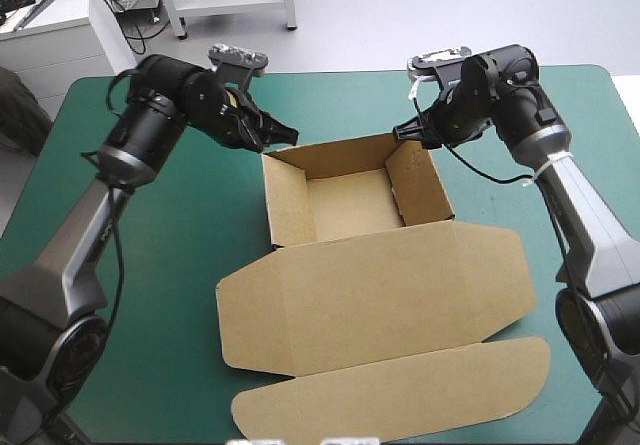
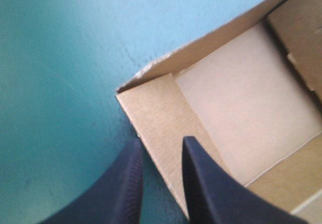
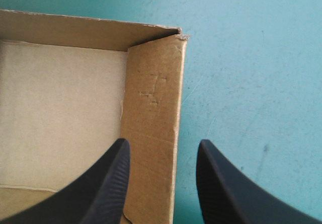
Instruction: Fold the box
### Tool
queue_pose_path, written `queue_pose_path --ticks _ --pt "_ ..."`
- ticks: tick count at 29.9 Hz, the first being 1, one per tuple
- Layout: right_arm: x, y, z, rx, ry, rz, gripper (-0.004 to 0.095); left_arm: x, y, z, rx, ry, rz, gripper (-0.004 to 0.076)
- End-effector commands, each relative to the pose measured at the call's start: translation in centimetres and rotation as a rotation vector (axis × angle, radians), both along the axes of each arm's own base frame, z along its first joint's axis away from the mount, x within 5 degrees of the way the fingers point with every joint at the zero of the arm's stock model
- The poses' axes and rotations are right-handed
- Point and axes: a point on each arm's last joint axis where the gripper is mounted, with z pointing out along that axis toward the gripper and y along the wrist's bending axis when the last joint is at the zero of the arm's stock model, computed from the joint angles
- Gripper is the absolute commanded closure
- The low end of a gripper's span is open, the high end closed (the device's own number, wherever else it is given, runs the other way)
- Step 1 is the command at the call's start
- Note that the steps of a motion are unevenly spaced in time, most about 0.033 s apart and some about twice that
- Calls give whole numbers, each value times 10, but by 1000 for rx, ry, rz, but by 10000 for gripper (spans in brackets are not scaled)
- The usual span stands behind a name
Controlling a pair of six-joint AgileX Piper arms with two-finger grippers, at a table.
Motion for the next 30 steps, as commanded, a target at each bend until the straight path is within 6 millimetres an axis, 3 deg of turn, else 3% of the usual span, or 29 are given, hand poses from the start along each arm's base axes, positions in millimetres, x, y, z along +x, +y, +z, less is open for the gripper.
queue_pose_path --ticks 1,2,8,11,15,24,30 --pt "-25 -11 42 35 -108 -15 508 -53 24 74 -56 -204 -62 696" --pt "-28 -12 45 38 -116 -15 508 -62 30 84 -57 -240 -69 732" --pt "-38 -15 58 55 -147 -23 508 -138 78 141 -31 -497 -58 734" --pt "-37 -15 56 52 -141 -23 508 -170 97 155 -30 -579 -41 734" --pt "-31 -14 44 31 -111 -20 508 -202 115 157 -32 -621 -40 734" --pt "-6 -9 3 -52 -10 -28 508 -239 135 102 0 -608 -39 734" --pt "16 0 -34 -75 81 -24 508 -259 145 39 -27 -579 -20 734"
